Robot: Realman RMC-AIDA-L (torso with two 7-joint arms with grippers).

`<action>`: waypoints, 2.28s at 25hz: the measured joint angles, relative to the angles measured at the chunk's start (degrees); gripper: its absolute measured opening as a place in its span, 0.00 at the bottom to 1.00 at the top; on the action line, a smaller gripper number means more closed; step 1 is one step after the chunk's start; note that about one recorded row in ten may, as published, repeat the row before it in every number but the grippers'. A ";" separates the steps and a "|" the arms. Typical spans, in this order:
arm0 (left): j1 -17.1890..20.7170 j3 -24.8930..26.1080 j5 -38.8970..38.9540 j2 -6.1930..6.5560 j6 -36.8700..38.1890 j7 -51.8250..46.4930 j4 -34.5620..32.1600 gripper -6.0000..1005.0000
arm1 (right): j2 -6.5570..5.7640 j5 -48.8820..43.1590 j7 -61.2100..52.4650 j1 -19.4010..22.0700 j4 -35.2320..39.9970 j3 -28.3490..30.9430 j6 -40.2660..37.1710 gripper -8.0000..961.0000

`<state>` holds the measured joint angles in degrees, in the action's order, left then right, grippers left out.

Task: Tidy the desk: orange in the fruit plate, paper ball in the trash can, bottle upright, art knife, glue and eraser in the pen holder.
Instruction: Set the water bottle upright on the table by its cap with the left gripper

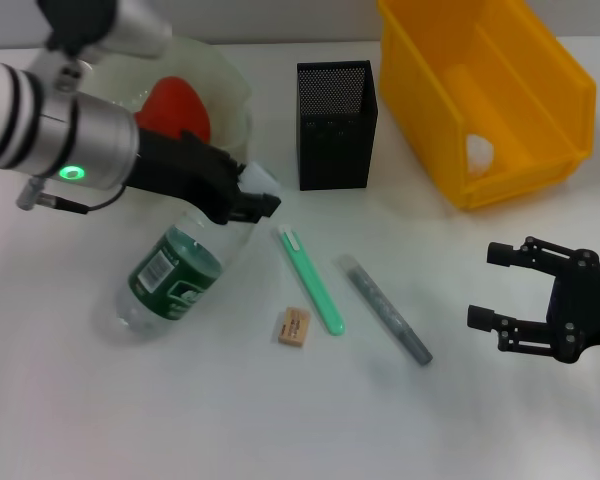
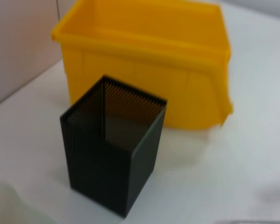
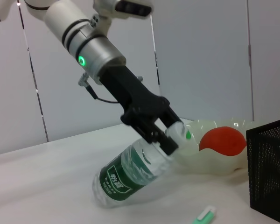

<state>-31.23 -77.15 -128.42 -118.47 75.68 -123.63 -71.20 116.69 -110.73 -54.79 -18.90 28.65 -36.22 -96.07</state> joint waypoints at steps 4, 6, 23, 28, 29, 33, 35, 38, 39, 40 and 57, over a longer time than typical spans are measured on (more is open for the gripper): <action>1.78 5.25 4.90 0.03 3.44 3.87 -1.35 0.44 | 0.02 -0.01 -0.01 -0.06 0.00 -0.09 -0.01 0.85; 2.20 6.19 5.97 0.03 3.90 4.64 -1.54 0.44 | 0.02 -0.02 -0.01 -0.10 0.00 -0.15 0.00 0.85; 9.34 16.20 19.13 0.12 6.83 21.12 0.11 0.44 | 0.03 -0.02 -0.22 -0.67 0.01 -0.17 0.08 0.85; 11.33 17.20 21.41 0.15 7.02 24.88 0.35 0.44 | 0.15 -0.02 -0.33 -0.84 -0.02 -0.23 0.10 0.85; 11.33 17.20 21.41 0.15 7.02 24.88 0.35 0.44 | 0.18 -0.02 -0.34 -0.93 -0.03 -0.24 0.13 0.85; 12.09 20.42 22.43 0.26 8.01 26.72 2.38 0.44 | 0.21 -0.02 -0.34 -1.43 -0.32 -0.32 0.54 0.85; 12.12 22.14 22.46 0.26 8.45 27.28 3.24 0.44 | 0.24 -0.02 -0.34 -1.51 -0.35 -0.37 0.62 0.85; 12.15 25.95 22.47 0.30 9.29 28.80 5.36 0.44 | 0.28 -0.02 -0.29 -1.64 -0.36 -0.43 0.63 0.85; 12.17 26.69 22.47 0.35 9.47 29.14 5.72 0.44 | 0.29 -0.02 -0.27 -1.69 -0.35 -0.43 0.63 0.85; 12.19 27.56 22.44 0.42 9.73 29.49 6.14 0.44 | 0.29 -0.02 -0.26 -1.74 -0.36 -0.44 0.63 0.85; 14.29 36.08 21.94 2.03 12.11 35.85 9.19 0.44 | 0.72 -0.11 0.08 -2.62 -0.33 -0.43 0.56 0.85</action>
<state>-16.94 -41.07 -106.48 -116.44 87.79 -87.78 -62.01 117.42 -110.83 -54.71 -21.52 28.32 -36.65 -95.51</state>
